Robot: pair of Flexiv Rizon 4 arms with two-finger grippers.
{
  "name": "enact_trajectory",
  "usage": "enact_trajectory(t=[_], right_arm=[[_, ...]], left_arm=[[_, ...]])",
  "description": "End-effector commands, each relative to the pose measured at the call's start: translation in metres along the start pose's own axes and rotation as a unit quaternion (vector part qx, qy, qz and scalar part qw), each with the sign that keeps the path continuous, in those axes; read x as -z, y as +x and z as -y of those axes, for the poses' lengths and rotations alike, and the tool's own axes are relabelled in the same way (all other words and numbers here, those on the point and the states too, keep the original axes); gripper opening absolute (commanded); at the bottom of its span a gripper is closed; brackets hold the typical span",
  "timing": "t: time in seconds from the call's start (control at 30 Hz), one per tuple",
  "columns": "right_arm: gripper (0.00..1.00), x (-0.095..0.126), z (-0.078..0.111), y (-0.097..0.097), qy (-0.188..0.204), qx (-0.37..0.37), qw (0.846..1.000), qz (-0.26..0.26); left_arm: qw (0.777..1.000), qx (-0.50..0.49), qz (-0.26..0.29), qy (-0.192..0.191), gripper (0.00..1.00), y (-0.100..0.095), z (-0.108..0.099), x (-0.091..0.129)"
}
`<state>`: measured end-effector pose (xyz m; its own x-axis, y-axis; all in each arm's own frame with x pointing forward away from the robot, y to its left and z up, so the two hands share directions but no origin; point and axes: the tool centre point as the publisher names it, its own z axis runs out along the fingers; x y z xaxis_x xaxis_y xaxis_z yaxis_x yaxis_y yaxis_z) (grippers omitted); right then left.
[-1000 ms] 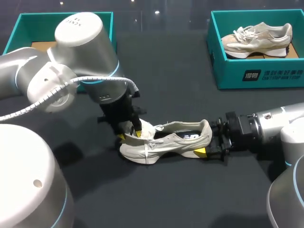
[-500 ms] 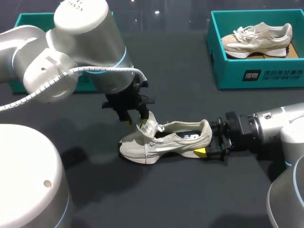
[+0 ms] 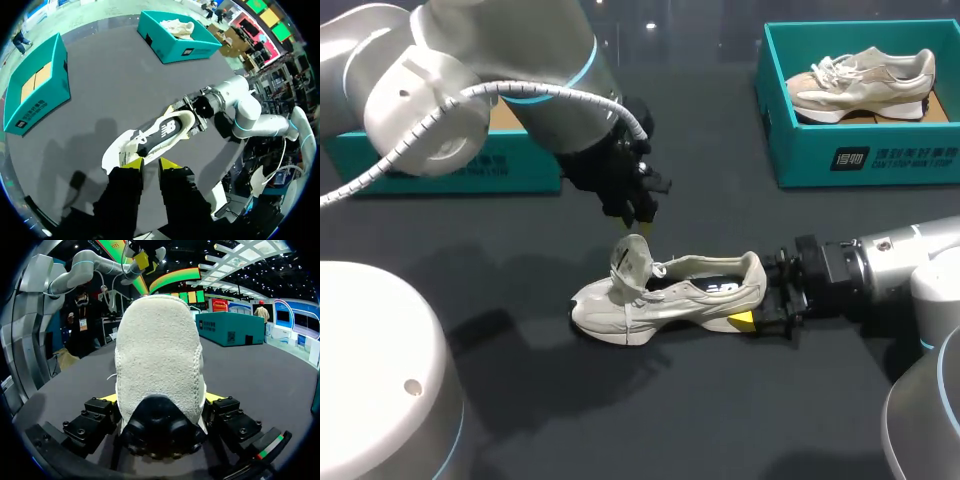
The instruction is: Take the shoe out of the shoebox, open the shoe tongue, remove and reinsert the insole, then place the shoe into the shoebox
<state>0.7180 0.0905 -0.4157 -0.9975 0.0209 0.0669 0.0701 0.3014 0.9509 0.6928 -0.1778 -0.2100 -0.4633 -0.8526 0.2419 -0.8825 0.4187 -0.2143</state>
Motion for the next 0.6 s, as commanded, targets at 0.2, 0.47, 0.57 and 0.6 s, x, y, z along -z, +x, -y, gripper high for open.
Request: enact_trajectory(t=[0.2,0.47,0.57,0.6], right_arm=[[0.00,0.000,0.000,0.000,0.001,0.000,1.000,0.001],[0.00,0.000,0.000,0.000,0.001,0.000,1.000,0.001],[0.00,0.000,0.000,0.000,0.001,0.000,1.000,0.001],[0.00,0.000,0.000,0.000,0.001,0.000,1.000,0.001]], left_arm=[[0.963,-0.270,-0.010,-0.022,0.00,0.042,0.031,-0.018],[0.962,-0.271,-0.014,-0.024,0.00,0.044,0.034,-0.020],[0.952,-0.302,-0.039,-0.041,0.00,0.044,0.021,-0.033],[0.951,-0.303,-0.038,-0.045,0.00,0.044,0.019,-0.040]])
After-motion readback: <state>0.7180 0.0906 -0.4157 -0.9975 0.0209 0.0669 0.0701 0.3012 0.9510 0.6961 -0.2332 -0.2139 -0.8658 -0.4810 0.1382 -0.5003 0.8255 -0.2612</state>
